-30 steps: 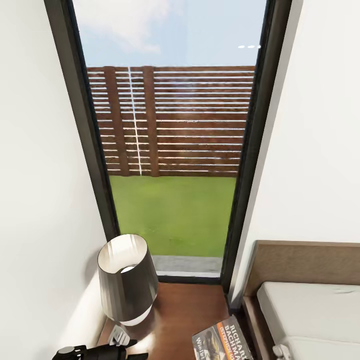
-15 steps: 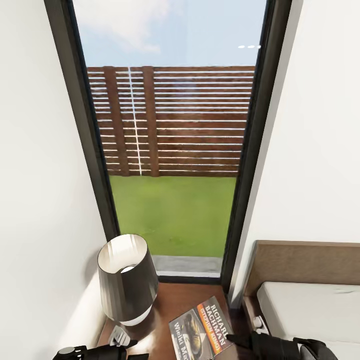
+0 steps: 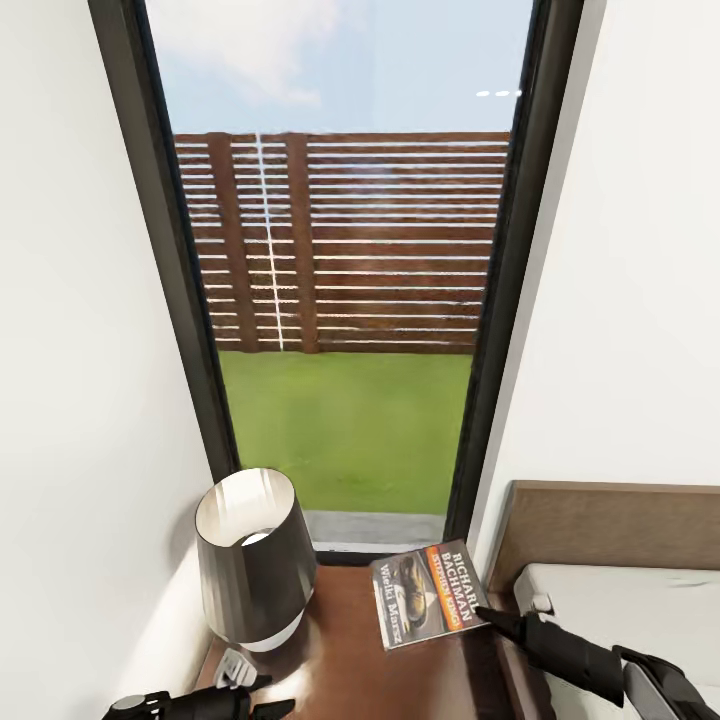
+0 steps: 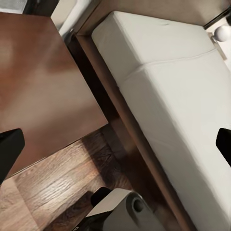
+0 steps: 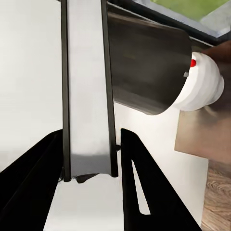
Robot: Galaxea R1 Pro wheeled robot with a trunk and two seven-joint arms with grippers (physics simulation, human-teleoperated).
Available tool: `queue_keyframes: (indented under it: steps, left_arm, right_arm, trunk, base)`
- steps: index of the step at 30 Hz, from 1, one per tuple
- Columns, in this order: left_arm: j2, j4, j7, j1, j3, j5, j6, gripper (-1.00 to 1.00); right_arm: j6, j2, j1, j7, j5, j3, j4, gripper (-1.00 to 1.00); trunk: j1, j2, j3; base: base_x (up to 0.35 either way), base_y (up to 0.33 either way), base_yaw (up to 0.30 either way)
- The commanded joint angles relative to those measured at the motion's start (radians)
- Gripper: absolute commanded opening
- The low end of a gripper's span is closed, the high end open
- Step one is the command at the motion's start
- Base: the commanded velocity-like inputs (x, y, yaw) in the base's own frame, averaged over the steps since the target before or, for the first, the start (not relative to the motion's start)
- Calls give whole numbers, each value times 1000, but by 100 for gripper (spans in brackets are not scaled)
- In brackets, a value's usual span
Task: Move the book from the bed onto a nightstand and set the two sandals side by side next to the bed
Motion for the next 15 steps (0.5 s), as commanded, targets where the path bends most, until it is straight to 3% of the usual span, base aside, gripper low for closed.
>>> queue_keyframes:
  steps: [1,6,10,15]
  left_arm:
    - [-1,-1,-5,-1,13,-9,1,100]
    - [-1,-1,-4,-1,21,-9,0,100]
    - [-2,-1,-4,-1,21,-9,-1,100]
    - [-4,-1,-4,-1,22,-9,-1,100]
  right_arm:
    - [7,0,-1,-1,-17,-4,4,-100]
    - [8,29,-1,-2,-81,-16,13,-100]
    - [9,44,-1,-3,-94,-16,15,-100]
    - [7,119,-1,-4,-92,-16,17,-100]
  trunk:
    - [0,-2,-2]
    - [0,-2,-2]
    - [0,-2,-2]
    - [0,-2,-2]
  base:
    - [0,0,0]
    - [0,0,0]
    - [0,0,0]
    - [0,0,0]
